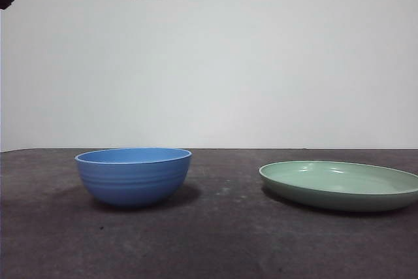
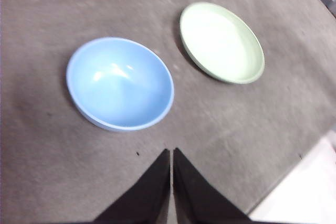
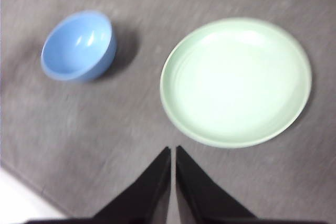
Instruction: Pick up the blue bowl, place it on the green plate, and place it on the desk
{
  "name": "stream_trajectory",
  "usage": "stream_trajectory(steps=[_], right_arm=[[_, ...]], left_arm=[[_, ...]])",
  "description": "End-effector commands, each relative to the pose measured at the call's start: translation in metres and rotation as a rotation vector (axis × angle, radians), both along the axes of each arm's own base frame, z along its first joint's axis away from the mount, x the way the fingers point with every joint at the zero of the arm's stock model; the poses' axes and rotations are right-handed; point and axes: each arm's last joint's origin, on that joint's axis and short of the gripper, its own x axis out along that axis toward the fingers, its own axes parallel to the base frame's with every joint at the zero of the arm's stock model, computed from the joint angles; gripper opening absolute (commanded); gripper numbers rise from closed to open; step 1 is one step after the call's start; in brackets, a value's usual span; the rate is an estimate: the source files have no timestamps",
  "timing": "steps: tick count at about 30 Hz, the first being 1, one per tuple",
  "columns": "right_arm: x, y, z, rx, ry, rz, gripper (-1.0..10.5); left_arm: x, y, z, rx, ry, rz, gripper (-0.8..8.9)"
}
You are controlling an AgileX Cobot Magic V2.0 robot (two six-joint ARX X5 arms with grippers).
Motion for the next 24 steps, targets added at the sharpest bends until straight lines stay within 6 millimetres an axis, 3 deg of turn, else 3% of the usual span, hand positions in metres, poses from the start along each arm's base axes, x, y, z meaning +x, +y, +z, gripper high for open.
stream_trajectory(steps=[1, 9, 12, 16, 17, 24], right_arm=[[-0.0003, 0.0029, 0.0034, -0.023, -0.02, 0.055, 0.1], [-0.0007, 0.0051, 0.0036, -0.02, -0.02, 0.067, 0.1], [-0.0007, 0.0051, 0.0036, -0.019, -0.019, 0.065, 0.7], [0.0, 0.0051, 0.0042, -0.008, -0.018, 0.053, 3.7], [0.0001, 0.005, 0.0043, -0.006, -0.015, 0.046, 4.0], [0.0001, 0.005, 0.0042, -0.006, -0.014, 0.043, 4.0]], left_arm=[[-0.0001, -0.0026, 0.0061, 0.012, -0.038, -0.041, 0.09], [0.0, -0.004, 0.0067, 0.007, -0.044, -0.048, 0.22], [0.0, -0.004, 0.0069, 0.007, -0.046, -0.048, 1.07], [0.0001, -0.004, 0.007, 0.002, -0.04, -0.042, 3.49], [0.0002, -0.0041, 0.0069, 0.001, -0.039, -0.041, 4.1], [0.0006, -0.0046, 0.0073, -0.012, -0.027, -0.031, 4.45]])
